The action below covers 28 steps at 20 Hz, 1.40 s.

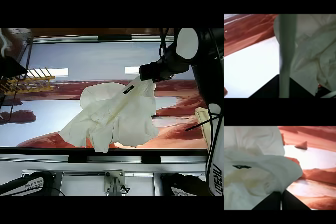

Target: Fold the shirts.

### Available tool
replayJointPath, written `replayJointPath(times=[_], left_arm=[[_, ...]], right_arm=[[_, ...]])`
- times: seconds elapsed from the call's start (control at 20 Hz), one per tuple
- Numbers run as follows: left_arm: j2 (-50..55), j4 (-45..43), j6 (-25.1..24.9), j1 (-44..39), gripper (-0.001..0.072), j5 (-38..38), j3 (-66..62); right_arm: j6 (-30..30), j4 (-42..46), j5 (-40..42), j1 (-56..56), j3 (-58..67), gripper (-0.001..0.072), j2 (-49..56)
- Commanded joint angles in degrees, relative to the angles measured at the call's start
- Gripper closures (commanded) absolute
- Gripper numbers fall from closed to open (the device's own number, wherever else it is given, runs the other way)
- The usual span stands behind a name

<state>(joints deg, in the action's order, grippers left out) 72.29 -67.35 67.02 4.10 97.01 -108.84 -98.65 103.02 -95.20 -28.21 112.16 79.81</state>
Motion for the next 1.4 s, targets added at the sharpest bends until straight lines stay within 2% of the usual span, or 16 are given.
replayJointPath(times=[0.0, 0.25, 0.4, 0.55, 0.7, 0.95, 1.1, 1.2, 1.35], left_arm=[[-9.99, -11.08, 5.03, -15.1, 0.0659, 5.51, 7.52], [-25.2, -12.13, 14.82, -32.22, 0.0659, 4.59, 34.97], [-31.65, -14.27, 17.86, -43.17, 0.0659, 1.84, 48.72], [-31.47, -18.34, 20.13, -52.17, 0.0659, -3.61, 53.51], [-26.69, -19.26, 21.09, -54.84, 0.0659, -11.28, 53.99], [-19.37, -20.33, 20.35, -54.77, 0.0659, -21.09, 53.99], [-16.5, -20.28, 18.43, -54.77, 0.0659, -25.18, 53.96], [-14.99, -19.87, 14.6, -54.82, 0.0659, -25.73, 53.96], [-14.21, -17.25, 4.31, -54.82, 0.0659, -26.08, 53.96]], right_arm=[[3.39, 2.36, 0.66, 1.01, 0.39, 0.0633, 0.02], [5.11, 1.53, 1.95, 6.78, 0.39, 0.0633, 0.02], [6.36, -0.85, 2.16, 9.25, 0.39, 0.0633, 0.02], [7.06, -2.75, 2.34, 9.51, 0.39, 0.0633, 0.02], [7.43, -6.08, 2.27, 9.51, 0.39, 0.0633, 0.02], [8.35, -7.39, 1.97, 9.51, 0.39, 0.0633, -0.04], [11.87, -11.91, 2.23, 9.51, 0.39, 0.0633, -0.04], [14.34, -16.09, 2.34, 8.98, 0.39, 0.0633, -0.48], [18.49, -15.87, 5.44, 5.22, 0.39, 0.0633, -2.93]])
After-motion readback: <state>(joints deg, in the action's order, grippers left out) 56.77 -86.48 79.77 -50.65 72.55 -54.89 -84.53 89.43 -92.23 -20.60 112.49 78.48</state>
